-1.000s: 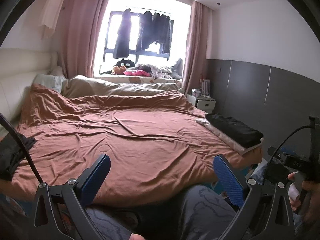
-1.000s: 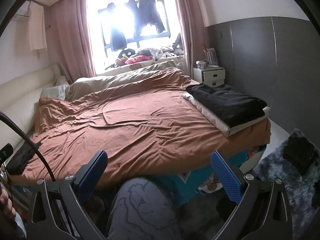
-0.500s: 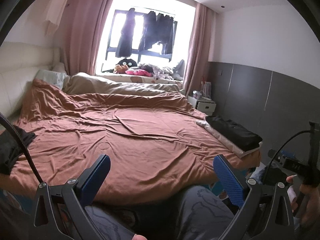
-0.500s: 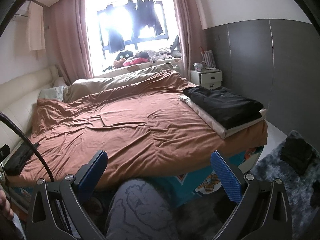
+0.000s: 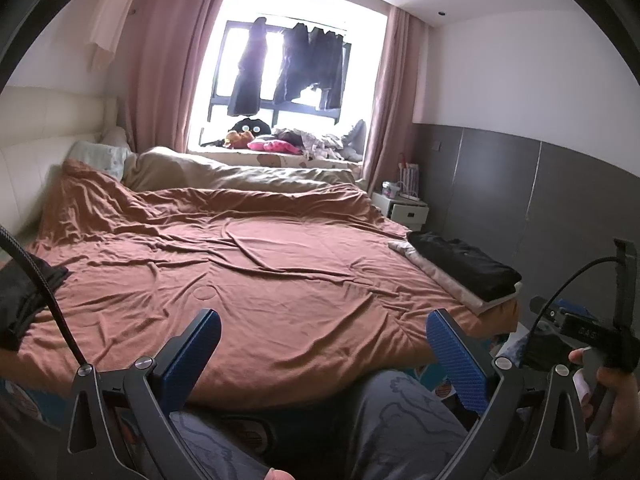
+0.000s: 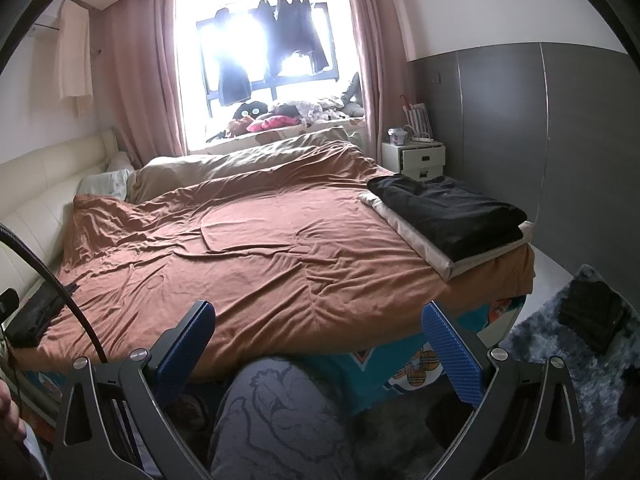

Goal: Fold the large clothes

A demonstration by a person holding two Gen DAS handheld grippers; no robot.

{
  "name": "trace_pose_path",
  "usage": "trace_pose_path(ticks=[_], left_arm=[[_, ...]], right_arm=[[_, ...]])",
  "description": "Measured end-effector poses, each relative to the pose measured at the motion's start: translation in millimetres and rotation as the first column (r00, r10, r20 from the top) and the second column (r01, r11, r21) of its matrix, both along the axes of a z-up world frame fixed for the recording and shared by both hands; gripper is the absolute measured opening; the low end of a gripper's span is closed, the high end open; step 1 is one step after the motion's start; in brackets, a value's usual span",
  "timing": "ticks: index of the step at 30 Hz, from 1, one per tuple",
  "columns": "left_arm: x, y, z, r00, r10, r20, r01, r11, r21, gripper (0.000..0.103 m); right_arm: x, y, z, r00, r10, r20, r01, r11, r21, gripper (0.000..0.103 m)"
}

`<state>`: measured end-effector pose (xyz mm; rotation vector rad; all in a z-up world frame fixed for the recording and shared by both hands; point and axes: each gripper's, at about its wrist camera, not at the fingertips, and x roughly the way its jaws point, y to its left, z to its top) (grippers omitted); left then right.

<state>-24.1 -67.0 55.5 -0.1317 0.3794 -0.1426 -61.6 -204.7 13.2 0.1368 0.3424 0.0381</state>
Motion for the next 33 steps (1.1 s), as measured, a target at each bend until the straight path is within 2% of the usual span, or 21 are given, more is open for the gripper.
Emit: trace_pose_path(ticks=[21, 30, 33], left_arm=[[-1.7, -2.6, 0.1, 1.0, -0.001, 0.001, 0.001, 1.0, -0.001, 0.103], [-2.6, -9.7, 0.8, 1.0, -0.026, 0.01, 0.025, 1.0, 0.013, 0.103], [1.9, -10.7, -4.0, 1.0, -0.023, -0.015, 0.023, 0.999, 0.033, 0.103]], right_arm=[[0.0, -6.1, 0.1, 1.0, 0.008, 0.001, -0.008, 1.0, 0.004, 0.103], [0.2, -3.4, -1.2, 1.0, 0.009, -0.003, -0.009, 1.0, 0.003, 0.103], [1.6, -2.1, -2.2, 1.0, 0.009, -0.008, -0.009, 1.0, 0.0, 0.103]])
